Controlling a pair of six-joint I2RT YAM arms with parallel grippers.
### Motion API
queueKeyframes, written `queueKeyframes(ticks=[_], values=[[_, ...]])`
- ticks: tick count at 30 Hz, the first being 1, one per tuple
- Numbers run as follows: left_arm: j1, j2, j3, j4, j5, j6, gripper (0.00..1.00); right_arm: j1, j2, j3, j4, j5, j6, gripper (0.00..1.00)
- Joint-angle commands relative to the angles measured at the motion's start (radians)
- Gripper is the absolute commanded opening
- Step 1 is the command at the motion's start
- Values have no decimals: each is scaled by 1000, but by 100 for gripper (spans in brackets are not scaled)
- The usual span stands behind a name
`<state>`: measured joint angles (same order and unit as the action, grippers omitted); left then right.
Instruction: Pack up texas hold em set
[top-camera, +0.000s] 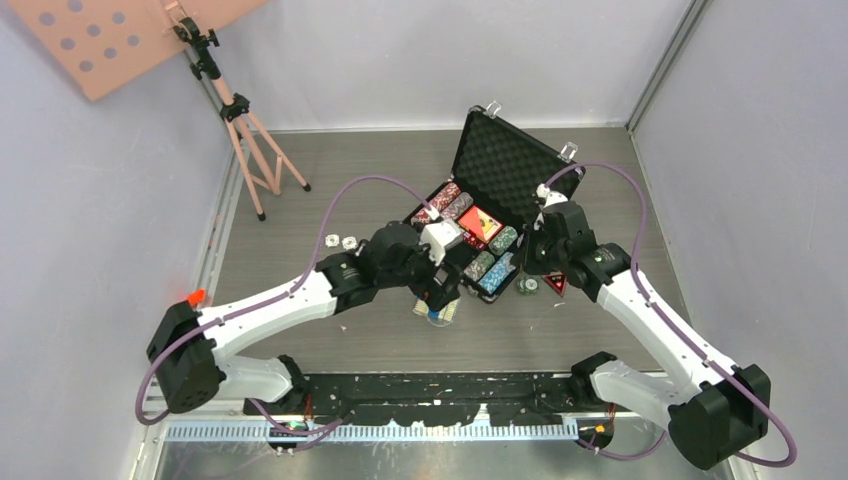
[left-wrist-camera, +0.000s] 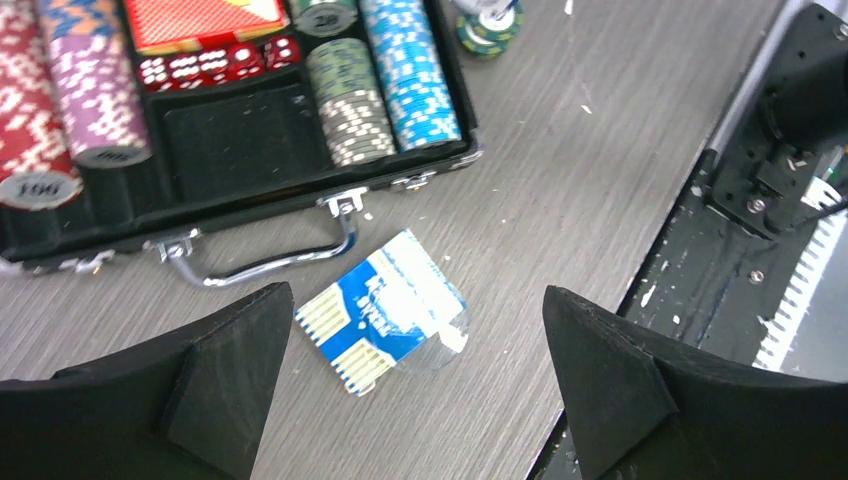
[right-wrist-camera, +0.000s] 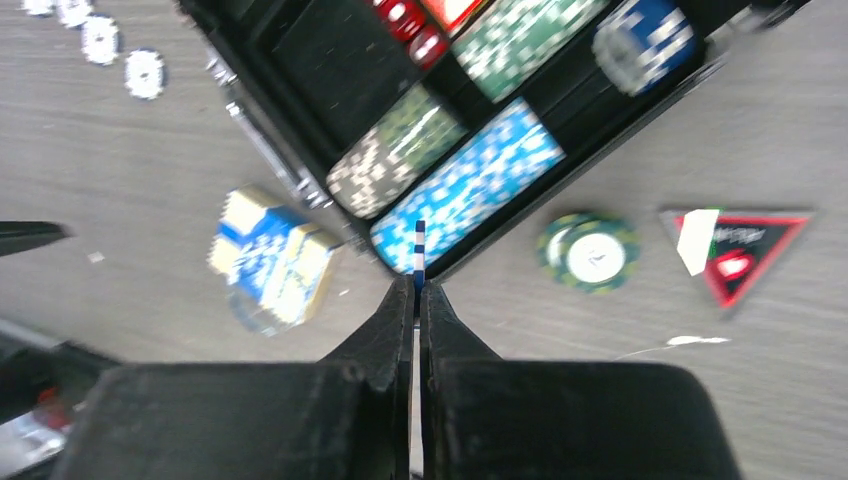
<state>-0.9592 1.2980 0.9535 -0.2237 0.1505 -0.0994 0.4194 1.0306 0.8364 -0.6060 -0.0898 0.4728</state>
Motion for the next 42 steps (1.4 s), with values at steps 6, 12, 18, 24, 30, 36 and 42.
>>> queueKeyframes(ticks=[6, 12, 18, 24, 30, 36, 42], values=[[56, -138, -119, 66, -244, -150, 100, -1, 80, 18, 172, 251, -456, 0], [121, -202, -180, 59, -323, -220, 100, -1, 244, 87, 185, 317, -569, 0], [164, -252, -208, 45, -360, -241, 100, -1, 363, 116, 238, 352, -599, 1], [186, -263, -218, 37, -348, -238, 100, -2, 452, 128, 295, 366, -608, 1], [199, -259, -218, 28, -342, -239, 100, -2, 503, 149, 293, 403, -609, 15], [212, -252, -214, 25, -332, -243, 100, -2, 516, 157, 280, 422, -605, 34], [221, -238, -206, 14, -337, -249, 100, -2, 480, 162, 254, 420, -590, 38]])
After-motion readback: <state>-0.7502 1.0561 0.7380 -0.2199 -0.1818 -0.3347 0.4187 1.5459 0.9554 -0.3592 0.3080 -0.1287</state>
